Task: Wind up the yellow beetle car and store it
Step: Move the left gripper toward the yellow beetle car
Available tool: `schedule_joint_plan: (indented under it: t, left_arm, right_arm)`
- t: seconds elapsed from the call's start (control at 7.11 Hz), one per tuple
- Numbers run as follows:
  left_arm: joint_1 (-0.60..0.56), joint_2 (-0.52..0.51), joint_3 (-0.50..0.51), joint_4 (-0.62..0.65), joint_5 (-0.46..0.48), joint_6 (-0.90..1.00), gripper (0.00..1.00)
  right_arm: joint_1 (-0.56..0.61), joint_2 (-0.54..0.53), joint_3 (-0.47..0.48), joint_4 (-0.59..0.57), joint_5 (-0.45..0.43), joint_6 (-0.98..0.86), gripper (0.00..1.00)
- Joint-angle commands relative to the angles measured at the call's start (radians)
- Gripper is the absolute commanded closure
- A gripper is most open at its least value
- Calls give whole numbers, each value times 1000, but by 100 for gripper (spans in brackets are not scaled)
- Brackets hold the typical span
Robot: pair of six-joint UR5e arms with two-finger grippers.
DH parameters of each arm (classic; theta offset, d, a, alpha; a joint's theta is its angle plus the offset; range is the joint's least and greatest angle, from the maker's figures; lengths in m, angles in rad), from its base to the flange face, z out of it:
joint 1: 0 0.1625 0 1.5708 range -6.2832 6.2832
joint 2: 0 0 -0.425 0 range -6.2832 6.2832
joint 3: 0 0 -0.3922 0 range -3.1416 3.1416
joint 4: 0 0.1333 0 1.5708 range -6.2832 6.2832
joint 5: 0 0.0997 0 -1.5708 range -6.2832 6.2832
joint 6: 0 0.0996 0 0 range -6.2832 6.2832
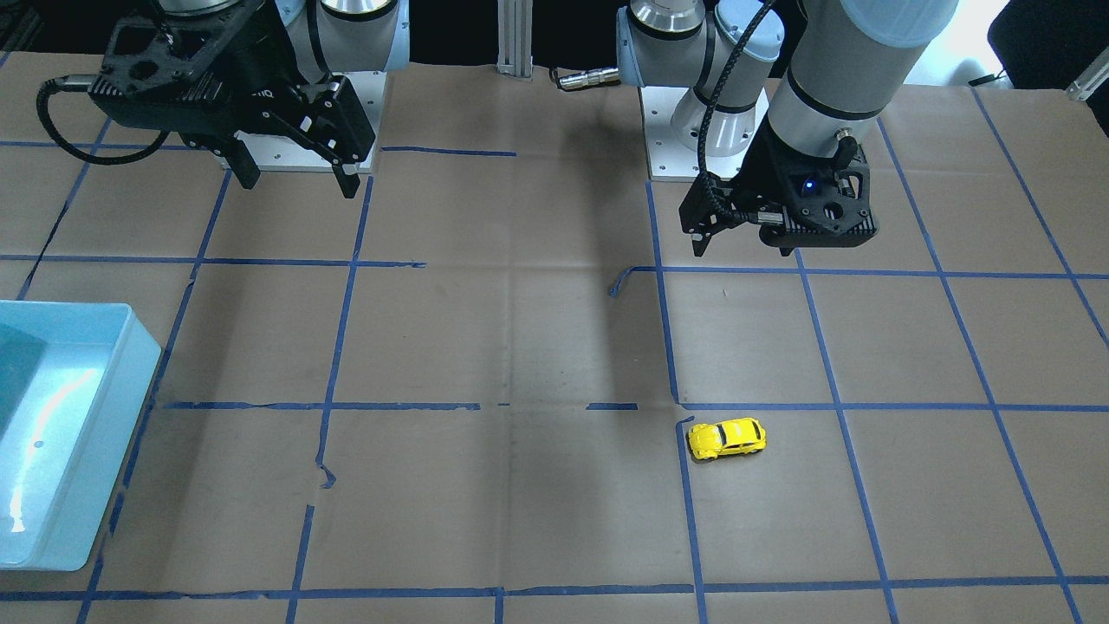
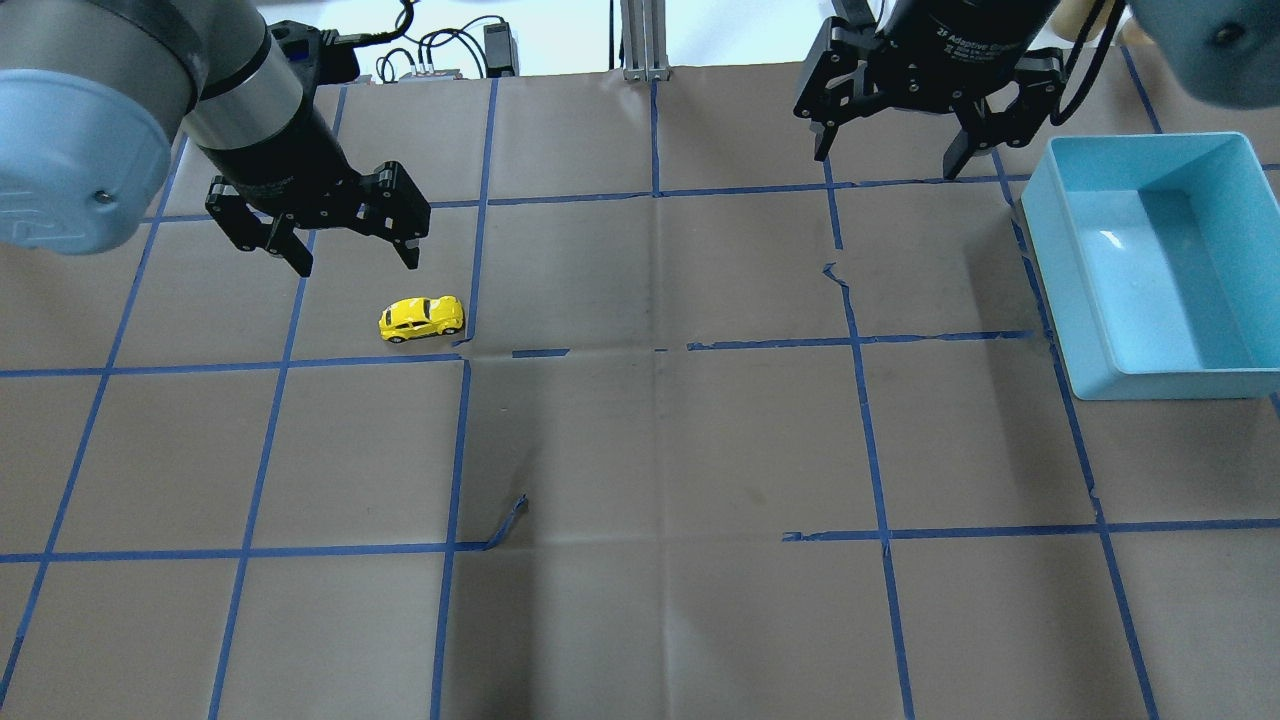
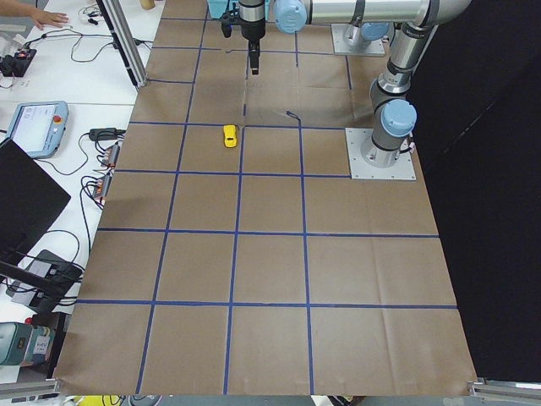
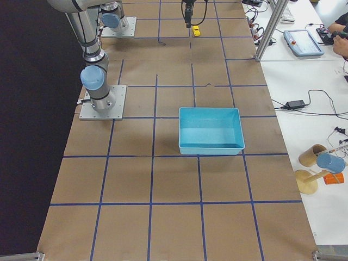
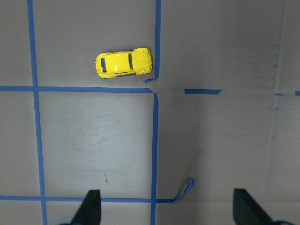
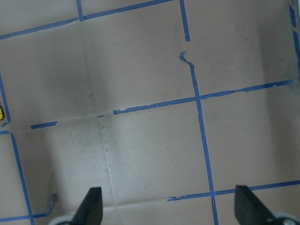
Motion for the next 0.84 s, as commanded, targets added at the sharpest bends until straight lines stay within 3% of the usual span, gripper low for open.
schedule_joint_plan:
  t: [0.0,0.28,0.7]
  left_arm:
    - [3,-7,-3,3,2,23,1]
    - [7,-35,-1,27,2,205,1]
    - [48,-90,-47,129,9,663,3]
  right_arm:
    - [0,0,0,0,0,0,0]
    - [0,0,0,0,0,0,0]
    - [0,0,0,0,0,0,0]
